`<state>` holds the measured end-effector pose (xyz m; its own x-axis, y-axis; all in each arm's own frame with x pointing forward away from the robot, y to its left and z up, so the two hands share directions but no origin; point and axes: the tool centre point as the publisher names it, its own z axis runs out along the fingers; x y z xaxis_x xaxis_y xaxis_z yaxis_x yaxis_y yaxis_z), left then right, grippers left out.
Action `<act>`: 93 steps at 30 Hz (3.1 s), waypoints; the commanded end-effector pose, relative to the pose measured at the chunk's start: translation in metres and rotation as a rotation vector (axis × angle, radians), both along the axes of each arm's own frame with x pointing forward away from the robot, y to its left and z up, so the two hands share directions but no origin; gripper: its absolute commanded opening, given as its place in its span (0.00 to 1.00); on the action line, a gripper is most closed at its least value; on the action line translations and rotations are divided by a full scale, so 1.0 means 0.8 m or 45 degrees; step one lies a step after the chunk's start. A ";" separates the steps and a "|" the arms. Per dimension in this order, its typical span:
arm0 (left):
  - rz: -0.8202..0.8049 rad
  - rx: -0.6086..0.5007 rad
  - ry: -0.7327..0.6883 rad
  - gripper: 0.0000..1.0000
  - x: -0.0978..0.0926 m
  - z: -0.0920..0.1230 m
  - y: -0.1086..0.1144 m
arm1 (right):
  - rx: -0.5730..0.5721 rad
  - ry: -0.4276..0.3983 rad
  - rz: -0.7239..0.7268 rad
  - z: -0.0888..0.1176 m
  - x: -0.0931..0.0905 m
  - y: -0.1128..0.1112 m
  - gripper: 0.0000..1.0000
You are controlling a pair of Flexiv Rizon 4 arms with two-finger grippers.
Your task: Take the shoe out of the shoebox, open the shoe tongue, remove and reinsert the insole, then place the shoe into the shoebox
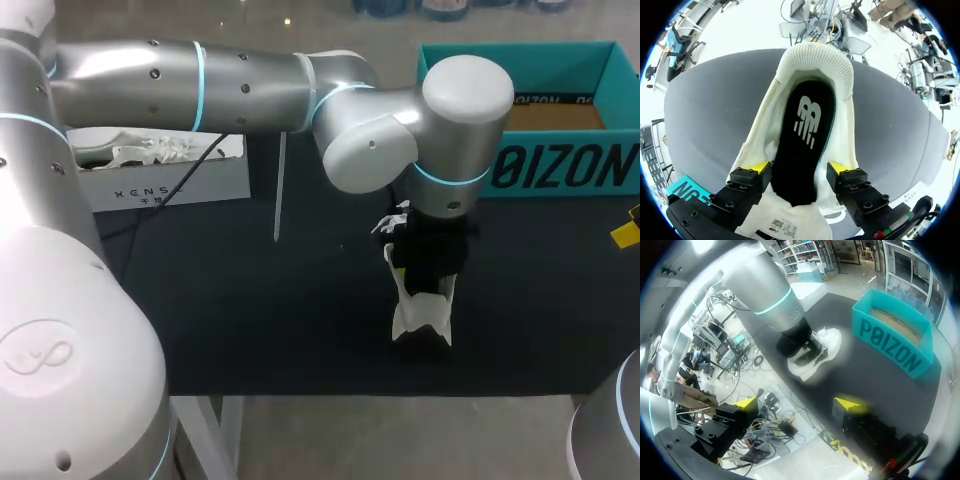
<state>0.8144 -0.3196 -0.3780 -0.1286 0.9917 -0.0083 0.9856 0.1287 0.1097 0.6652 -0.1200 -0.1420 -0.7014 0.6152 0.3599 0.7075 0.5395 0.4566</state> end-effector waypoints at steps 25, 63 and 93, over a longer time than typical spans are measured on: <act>-0.093 -0.084 -0.014 1.00 -0.009 0.015 -0.012 | -0.002 0.004 0.001 -0.001 0.002 0.000 1.00; -0.046 -0.063 -0.141 1.00 -0.002 0.105 0.014 | -0.002 0.004 0.001 -0.001 0.002 0.000 1.00; -0.036 -0.076 -0.144 0.00 0.034 0.089 0.012 | -0.002 0.004 0.001 -0.001 0.002 0.000 1.00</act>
